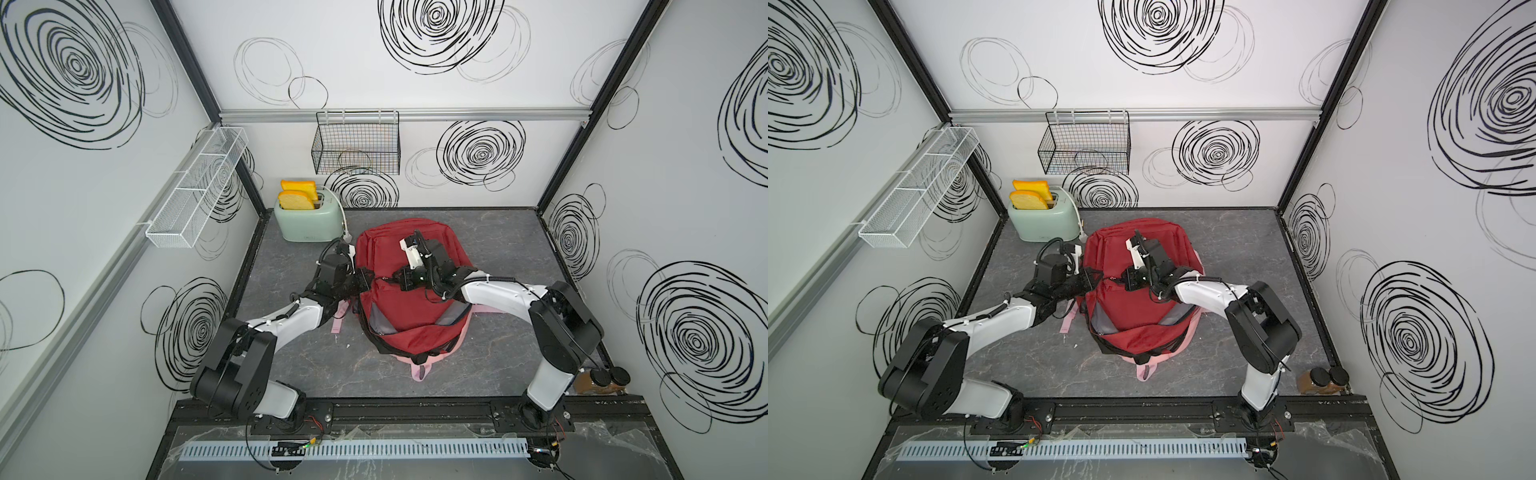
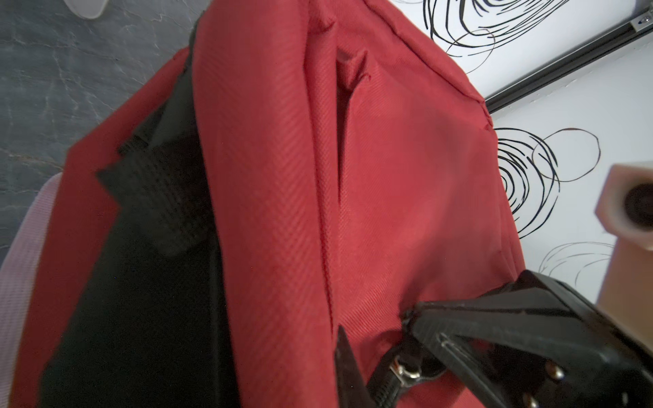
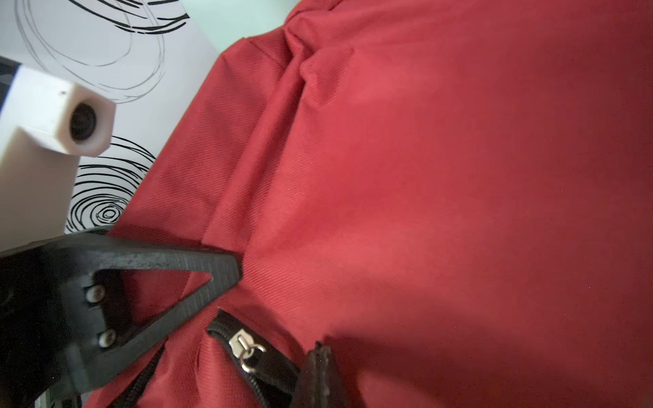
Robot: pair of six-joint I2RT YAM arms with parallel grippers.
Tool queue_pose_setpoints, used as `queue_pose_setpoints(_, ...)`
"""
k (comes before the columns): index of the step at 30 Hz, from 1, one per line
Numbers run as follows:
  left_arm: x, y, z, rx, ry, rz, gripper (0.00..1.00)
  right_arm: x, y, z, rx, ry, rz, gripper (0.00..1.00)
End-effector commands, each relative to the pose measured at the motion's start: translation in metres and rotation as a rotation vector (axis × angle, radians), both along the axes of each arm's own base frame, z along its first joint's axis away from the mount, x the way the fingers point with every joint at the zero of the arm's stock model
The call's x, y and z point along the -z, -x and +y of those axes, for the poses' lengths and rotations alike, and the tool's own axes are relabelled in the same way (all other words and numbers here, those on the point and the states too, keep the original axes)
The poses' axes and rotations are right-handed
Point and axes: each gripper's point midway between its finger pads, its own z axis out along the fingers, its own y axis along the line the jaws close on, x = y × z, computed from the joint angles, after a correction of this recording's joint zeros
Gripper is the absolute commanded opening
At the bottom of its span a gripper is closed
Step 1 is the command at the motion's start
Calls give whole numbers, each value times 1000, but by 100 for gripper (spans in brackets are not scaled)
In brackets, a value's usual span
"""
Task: Zip up the backpack
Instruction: Zip the zipper on the backpack.
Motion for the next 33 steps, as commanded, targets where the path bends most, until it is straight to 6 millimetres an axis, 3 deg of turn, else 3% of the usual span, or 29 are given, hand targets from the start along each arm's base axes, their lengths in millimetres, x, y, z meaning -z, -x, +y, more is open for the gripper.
queue_pose_setpoints(1, 17, 3, 22, -82, -67, 40, 0, 4, -3, -25, 50, 65, 1, 0)
queue_pose_setpoints(14, 19, 2, 29, -107, -70, 44, 0, 5, -17, -67, 135, 116, -1, 0)
queue_pose_setpoints(33, 19, 2, 39, -133, -54, 48, 0, -32, -40, -134, 279, 101, -51, 0)
